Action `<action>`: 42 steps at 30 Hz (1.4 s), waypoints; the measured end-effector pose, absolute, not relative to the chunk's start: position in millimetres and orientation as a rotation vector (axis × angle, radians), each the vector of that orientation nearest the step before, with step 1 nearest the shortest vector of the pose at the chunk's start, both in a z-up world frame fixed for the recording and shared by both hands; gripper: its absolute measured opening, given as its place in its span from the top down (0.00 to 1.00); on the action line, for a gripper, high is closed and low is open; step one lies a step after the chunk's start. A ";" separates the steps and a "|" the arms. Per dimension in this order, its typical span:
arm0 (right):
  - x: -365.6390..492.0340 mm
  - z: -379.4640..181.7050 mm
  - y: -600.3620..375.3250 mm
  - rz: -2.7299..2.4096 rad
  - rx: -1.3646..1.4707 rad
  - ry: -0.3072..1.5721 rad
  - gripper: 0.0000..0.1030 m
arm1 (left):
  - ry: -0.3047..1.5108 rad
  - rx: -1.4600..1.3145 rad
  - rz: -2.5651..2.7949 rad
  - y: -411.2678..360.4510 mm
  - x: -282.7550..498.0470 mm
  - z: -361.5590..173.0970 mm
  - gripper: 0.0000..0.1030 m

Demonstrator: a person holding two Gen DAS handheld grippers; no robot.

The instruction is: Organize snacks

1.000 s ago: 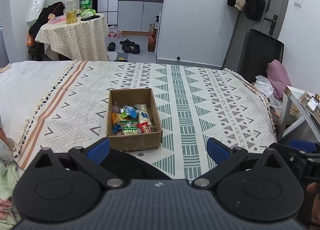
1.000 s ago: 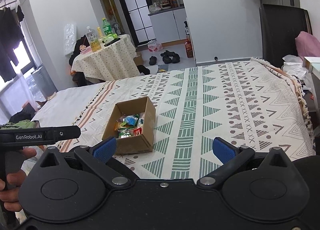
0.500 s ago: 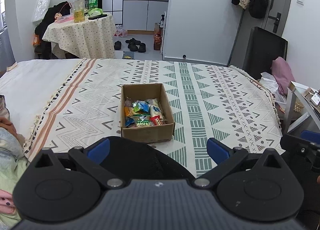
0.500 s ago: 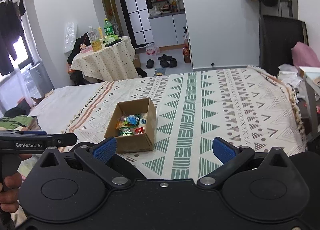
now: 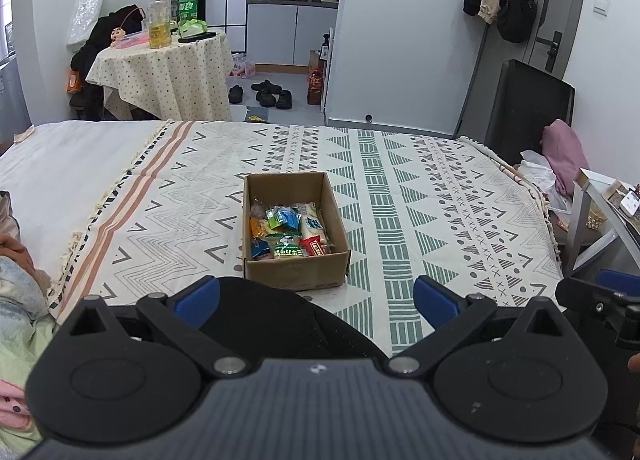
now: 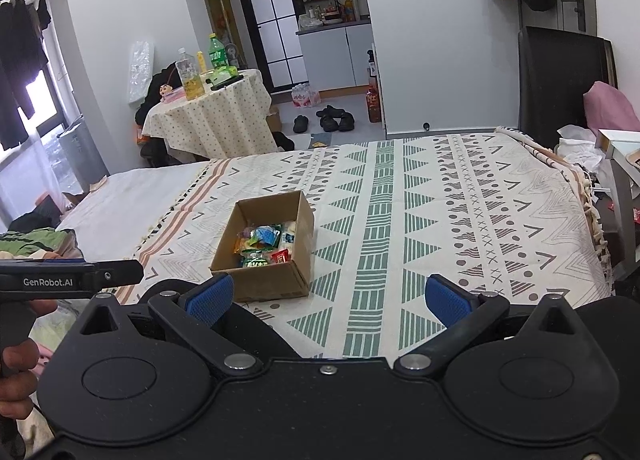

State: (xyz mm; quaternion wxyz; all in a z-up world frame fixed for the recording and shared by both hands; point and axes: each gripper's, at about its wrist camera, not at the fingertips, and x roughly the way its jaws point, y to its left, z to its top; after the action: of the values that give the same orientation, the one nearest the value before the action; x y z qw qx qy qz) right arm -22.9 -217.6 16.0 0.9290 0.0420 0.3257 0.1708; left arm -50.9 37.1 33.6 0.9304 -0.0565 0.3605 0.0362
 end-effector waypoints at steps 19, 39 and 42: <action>-23.7 17.2 -218.3 0.357 0.093 0.670 0.00 | 0.742 -0.093 0.055 26.8 -51.7 34.3 0.00; -22.9 16.6 -221.7 0.354 0.097 0.676 0.00 | 0.742 -0.094 0.054 24.4 -52.1 33.1 0.00; -23.4 16.9 -221.3 0.352 0.094 0.675 0.00 | 0.743 -0.093 0.052 24.5 -52.5 33.2 0.00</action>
State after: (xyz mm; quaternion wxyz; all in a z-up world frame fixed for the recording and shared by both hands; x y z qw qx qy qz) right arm -23.4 -221.3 16.9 0.9273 0.0460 0.3295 0.1716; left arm -52.5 24.5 33.2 0.9304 -0.0455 0.3629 0.0253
